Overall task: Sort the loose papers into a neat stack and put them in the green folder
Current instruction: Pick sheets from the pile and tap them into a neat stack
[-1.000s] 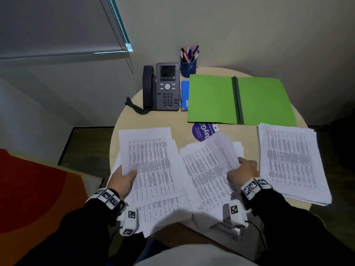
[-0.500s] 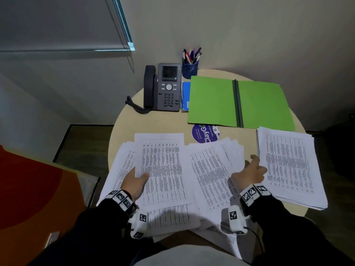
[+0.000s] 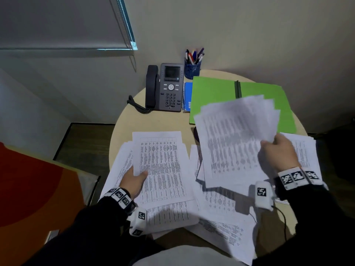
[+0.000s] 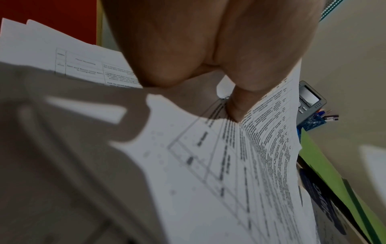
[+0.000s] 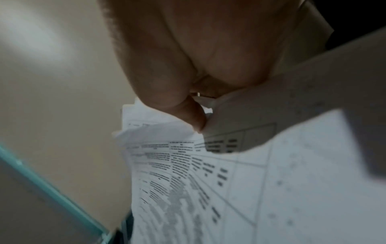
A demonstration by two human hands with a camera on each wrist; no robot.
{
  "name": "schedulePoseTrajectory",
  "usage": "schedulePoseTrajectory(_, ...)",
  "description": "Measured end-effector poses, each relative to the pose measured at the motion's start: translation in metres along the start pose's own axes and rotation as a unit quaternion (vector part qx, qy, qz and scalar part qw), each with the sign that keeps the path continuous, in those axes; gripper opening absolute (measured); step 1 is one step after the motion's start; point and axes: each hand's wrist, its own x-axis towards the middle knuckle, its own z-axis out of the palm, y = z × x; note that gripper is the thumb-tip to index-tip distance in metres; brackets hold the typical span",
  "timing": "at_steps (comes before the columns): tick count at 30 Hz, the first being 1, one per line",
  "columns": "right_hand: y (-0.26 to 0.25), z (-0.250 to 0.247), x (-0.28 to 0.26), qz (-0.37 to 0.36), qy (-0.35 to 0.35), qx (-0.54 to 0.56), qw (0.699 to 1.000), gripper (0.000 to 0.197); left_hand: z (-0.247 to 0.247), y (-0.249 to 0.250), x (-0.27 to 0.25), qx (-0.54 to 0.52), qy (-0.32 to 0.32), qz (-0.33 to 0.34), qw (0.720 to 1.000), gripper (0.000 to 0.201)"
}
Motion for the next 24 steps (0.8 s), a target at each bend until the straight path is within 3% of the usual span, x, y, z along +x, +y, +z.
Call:
schedulePoseTrajectory(3, -0.03, -0.016, -0.001, -0.03, 0.008, 0.06, 0.998, 0.018, 0.006, 0.01, -0.004, -0.006, -0.008, 0.006, 1.0, 0.01)
schedulePoseTrajectory(6, -0.032, -0.002, -0.007, -0.004, -0.059, 0.141, 0.988, 0.02, 0.017, 0.021, -0.01, -0.014, -0.022, 0.026, 0.999, 0.018)
schedulePoseTrajectory(9, -0.001, 0.037, -0.02, 0.01, -0.17, 0.101, 0.98, 0.02, 0.034, 0.038, -0.02, -0.056, -0.062, 0.04, 0.996, 0.043)
schedulePoseTrajectory(11, 0.025, 0.068, -0.029, 0.045, -0.249, 0.069, 0.965, 0.021, 0.045, 0.046, -0.025, -0.085, -0.099, 0.05, 0.99, 0.047)
schedulePoseTrajectory(13, 0.046, 0.091, -0.036, 0.086, -0.302, 0.019, 0.949, 0.037, 0.054, 0.052, -0.029, -0.12, -0.129, 0.037, 0.984, 0.049)
schedulePoseTrajectory(16, 0.062, 0.111, -0.04, 0.126, -0.324, -0.03, 0.937, 0.058, 0.059, 0.054, -0.032, -0.14, -0.117, 0.001, 0.983, 0.049)
schedulePoseTrajectory(17, 0.065, 0.113, -0.041, 0.128, -0.321, -0.047, 0.937, 0.056, 0.059, 0.054, -0.033, -0.138, -0.113, -0.008, 0.984, 0.054)
schedulePoseTrajectory(20, 0.06, 0.109, -0.044, 0.094, -0.323, -0.021, 0.942, 0.034, 0.058, 0.051, -0.029, -0.126, -0.108, -0.022, 0.986, 0.103)
schedulePoseTrajectory(21, 0.056, 0.109, -0.045, 0.07, -0.327, -0.004, 0.943, 0.032, 0.06, 0.056, -0.034, -0.126, -0.105, -0.018, 0.986, 0.106)
schedulePoseTrajectory(22, 0.05, 0.107, -0.045, 0.053, -0.324, 0.018, 0.944, 0.033, 0.061, 0.062, -0.04, -0.114, -0.107, 0.001, 0.988, 0.098)
schedulePoseTrajectory(24, 0.034, 0.102, -0.048, 0.034, -0.299, 0.097, 0.949, 0.036, 0.061, 0.082, -0.056, -0.049, -0.086, 0.077, 0.992, 0.06)
